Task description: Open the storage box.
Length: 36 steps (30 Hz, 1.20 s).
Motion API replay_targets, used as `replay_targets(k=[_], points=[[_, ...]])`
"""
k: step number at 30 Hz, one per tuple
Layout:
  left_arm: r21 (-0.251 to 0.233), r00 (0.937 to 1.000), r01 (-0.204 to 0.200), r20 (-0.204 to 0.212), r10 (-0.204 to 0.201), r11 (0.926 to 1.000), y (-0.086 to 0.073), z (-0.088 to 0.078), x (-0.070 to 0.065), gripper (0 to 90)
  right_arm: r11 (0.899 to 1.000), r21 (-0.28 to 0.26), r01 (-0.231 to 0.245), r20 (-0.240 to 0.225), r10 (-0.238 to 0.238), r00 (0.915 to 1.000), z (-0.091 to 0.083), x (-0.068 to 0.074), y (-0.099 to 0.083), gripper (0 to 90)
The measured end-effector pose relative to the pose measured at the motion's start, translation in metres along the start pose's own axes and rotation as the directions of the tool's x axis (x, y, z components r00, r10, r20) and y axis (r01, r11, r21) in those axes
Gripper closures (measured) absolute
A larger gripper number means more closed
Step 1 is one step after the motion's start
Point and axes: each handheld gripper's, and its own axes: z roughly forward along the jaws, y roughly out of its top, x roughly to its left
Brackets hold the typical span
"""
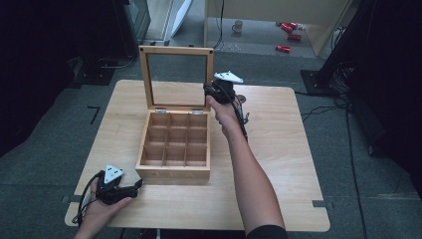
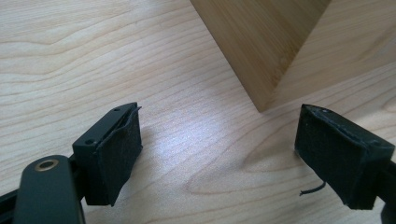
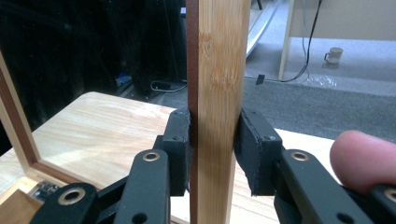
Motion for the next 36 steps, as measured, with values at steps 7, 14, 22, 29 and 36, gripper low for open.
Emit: replay_targets(k=[7, 14, 22, 29, 36], points=[[-0.001, 1.0000, 0.003, 0.004, -0.003, 1.0000, 0.000, 0.000, 0.001, 15.1, 1.000, 0.004, -0.016, 0.012, 0.016, 0.9998, 0.003, 0.000, 0.001, 67.0], [0.000, 1.0000, 0.003, 0.004, -0.003, 1.0000, 0.000, 0.000, 0.001, 15.1, 0.998, 0.022, -0.053, -0.048, 0.054, 0.9974, -0.003, -0.002, 0.002, 48.6], [0.001, 1.0000, 0.003, 0.002, -0.003, 1.0000, 0.000, 0.000, 0.000, 15.1, 0.998, 0.054, 0.036, -0.046, -0.033, 0.9984, -0.022, 0.000, -0.001, 30.2], [0.001, 1.0000, 0.001, 0.000, -0.001, 1.0000, 0.000, 0.000, 0.000, 15.1, 0.996, 0.073, 0.052, -0.037, -0.049, 0.9981, -0.039, -0.012, -0.011, 26.7], [0.002, 1.0000, -0.002, -0.003, 0.002, 1.0000, 0.000, 0.000, -0.001, 15.1, 0.994, 0.091, 0.062, -0.036, -0.059, 0.9976, -0.059, -0.024, -0.026, 23.1]])
